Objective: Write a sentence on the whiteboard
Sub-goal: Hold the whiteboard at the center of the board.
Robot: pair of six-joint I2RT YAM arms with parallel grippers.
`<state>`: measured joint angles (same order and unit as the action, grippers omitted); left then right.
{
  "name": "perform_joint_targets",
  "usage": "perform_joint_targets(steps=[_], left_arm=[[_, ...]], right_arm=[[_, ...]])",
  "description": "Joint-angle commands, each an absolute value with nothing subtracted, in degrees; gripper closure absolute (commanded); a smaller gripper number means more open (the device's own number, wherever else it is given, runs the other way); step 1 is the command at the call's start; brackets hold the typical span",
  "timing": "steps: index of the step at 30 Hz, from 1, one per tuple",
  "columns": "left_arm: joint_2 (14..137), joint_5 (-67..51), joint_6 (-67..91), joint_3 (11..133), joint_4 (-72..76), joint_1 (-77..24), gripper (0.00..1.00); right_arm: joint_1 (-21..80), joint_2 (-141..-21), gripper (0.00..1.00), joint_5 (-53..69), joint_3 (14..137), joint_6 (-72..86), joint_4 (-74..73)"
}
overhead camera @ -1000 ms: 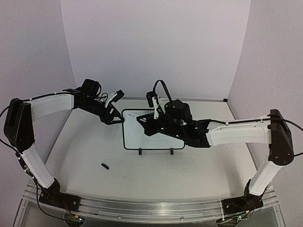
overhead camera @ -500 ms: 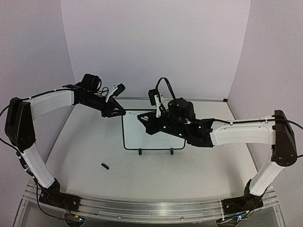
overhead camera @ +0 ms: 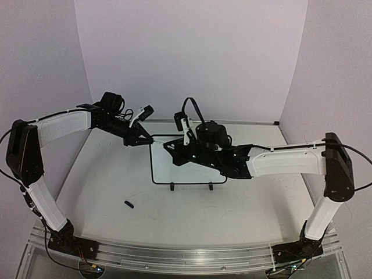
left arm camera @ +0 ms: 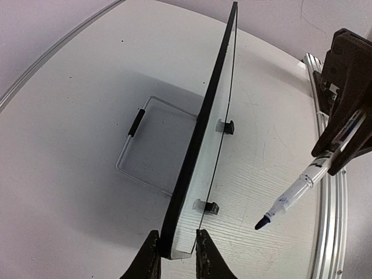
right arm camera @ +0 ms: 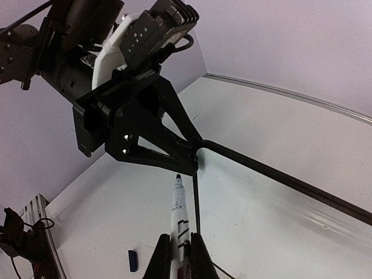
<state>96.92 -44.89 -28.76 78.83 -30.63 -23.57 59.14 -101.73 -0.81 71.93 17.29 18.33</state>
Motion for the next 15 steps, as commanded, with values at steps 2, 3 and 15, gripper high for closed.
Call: perform_joint_targets(steps=[2, 3, 15], left_arm=[[97.4, -45.7, -30.0, 79.3, -30.9, -23.4, 0.84], [97.5, -45.7, -30.0, 79.3, -30.9, -23.4, 0.85], [98.3, -44.2, -31.0, 79.1, -30.7, -23.4, 0.95]], right_arm=[[58.8, -103.3, 1.00, -2.9, 74.8, 16.5, 18.7], [58.8, -103.6, 1.00, -3.2, 74.9, 16.5, 18.6], [58.4, -105.0, 1.00, -4.8, 75.5, 16.2, 18.6]])
